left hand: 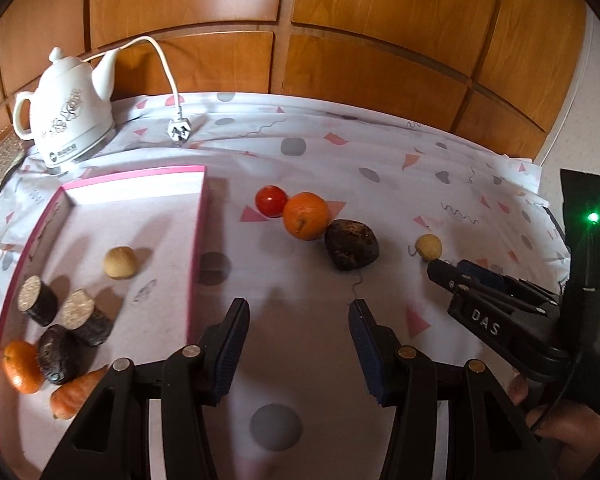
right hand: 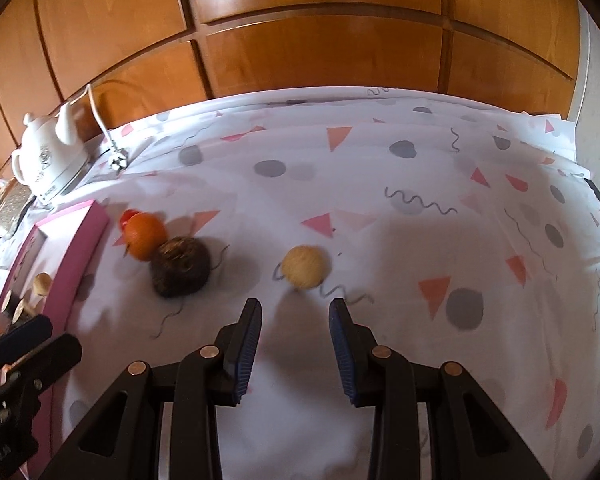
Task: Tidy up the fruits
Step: 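Grasp the dark lumpy root with the left tool while the right tool grasps the yellow potato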
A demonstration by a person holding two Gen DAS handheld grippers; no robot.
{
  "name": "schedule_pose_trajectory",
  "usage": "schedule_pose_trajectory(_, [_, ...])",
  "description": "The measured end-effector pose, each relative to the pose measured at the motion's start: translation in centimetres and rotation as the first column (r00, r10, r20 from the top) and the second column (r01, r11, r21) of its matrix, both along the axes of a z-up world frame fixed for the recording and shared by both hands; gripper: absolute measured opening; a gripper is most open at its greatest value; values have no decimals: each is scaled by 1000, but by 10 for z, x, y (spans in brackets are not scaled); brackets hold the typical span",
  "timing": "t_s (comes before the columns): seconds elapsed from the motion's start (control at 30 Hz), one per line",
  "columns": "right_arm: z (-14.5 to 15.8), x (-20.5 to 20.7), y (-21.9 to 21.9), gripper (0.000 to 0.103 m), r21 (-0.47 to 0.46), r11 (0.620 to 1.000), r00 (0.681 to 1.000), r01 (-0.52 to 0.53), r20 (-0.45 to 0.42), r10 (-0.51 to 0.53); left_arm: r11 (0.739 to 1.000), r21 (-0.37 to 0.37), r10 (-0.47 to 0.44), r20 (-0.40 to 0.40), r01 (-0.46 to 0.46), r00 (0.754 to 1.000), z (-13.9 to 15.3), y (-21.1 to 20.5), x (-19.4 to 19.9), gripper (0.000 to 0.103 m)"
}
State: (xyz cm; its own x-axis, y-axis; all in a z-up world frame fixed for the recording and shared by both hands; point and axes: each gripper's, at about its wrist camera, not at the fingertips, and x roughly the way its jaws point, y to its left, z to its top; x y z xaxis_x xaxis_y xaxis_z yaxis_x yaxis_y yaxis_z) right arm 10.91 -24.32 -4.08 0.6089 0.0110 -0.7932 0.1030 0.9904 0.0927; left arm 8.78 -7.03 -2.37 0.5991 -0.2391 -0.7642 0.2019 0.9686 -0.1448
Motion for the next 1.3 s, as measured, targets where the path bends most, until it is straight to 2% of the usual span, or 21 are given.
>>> schedule_pose_trajectory(0.47, [-13,30,-5,35,-28,999,999,-30,-17,29,1000,-26,-12,-38,11,999,-14,-27,24,54])
schedule_pose_trajectory(0.57, [-14,33,-3,26,-42,998,999,-50,-11,49,1000,-31,-7,-47,5,999,-18,-31,29,55])
schedule_pose_trajectory(0.67, [-14,33,-2,26,-60,996,998,-63,-5,62,999,-40,0,-57,-2,998,-21,-34,35,56])
schedule_pose_trajectory(1.0, [-14,28,-12,26,-76,997,1000,-20,-5,20,998,-62,21,-71,-26,997,-25,-47,53,62])
schedule_pose_trajectory(1.3, [-15,26,-19,26,-27,999,1000,-20,15,20,997,-64,43,-102,-50,994,-33,-63,69,65])
